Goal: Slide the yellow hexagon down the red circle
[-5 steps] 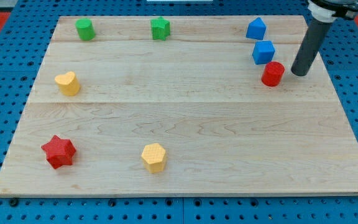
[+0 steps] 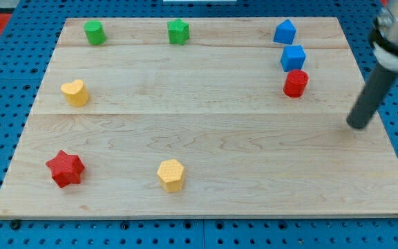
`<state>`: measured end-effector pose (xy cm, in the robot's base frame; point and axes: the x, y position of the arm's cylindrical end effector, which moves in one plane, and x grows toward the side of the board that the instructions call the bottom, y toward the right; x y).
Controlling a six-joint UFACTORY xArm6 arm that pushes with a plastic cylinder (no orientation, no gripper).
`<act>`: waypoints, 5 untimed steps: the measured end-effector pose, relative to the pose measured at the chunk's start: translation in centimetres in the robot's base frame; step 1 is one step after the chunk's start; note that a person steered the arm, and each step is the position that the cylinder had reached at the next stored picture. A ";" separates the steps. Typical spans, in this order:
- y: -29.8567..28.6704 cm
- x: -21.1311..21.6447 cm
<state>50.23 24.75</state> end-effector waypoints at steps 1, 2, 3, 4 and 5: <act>-5.5 5.5; -11.7 8.8; -15.6 11.6; -19.0 11.6; -24.6 11.2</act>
<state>61.43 0.20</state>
